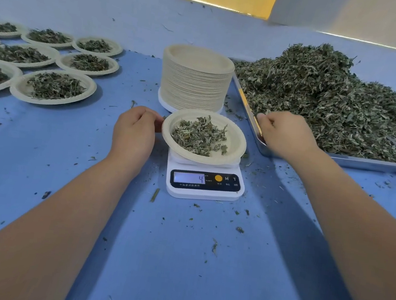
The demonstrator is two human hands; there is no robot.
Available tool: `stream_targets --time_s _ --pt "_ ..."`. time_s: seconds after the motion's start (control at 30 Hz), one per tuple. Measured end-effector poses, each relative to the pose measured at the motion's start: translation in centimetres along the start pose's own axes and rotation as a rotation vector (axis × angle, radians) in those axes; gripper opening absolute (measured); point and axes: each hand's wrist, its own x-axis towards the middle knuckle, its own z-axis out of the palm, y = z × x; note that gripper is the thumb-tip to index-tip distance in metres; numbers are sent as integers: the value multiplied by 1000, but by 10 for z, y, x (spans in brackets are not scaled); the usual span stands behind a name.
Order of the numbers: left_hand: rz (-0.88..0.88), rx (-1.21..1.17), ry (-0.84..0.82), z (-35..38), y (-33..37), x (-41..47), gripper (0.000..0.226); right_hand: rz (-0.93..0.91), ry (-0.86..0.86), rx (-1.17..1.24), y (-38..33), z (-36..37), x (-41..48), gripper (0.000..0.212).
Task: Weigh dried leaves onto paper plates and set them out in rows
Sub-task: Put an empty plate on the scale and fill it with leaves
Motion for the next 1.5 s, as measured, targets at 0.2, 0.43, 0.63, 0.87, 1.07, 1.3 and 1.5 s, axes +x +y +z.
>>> stream_targets --time_s 0.2,0.43,0.63,0.87,1.07,1.3,1.5 --pt "-4 -3 7 2 1 1 29 -72 147 224 -45 -18 17 55" --pt "-8 -16 14 1 -1 3 27 -330 -76 599 -101 -15 -7 49" --pt "3 -12 20 3 -2 5 25 -242 -194 772 -86 -2 -25 46" --pt "11 -10 19 3 -4 6 26 -168 -108 815 -81 -8 -20 41" --pt "9 -21 17 3 -6 8 26 -114 89 783 -61 -4 -28 23" --pt "18 -24 19 1 -9 9 26 -16 148 720 -41 6 -31 31" --pt "24 -13 16 1 -10 10 30 -68 159 690 -42 5 -33 26"
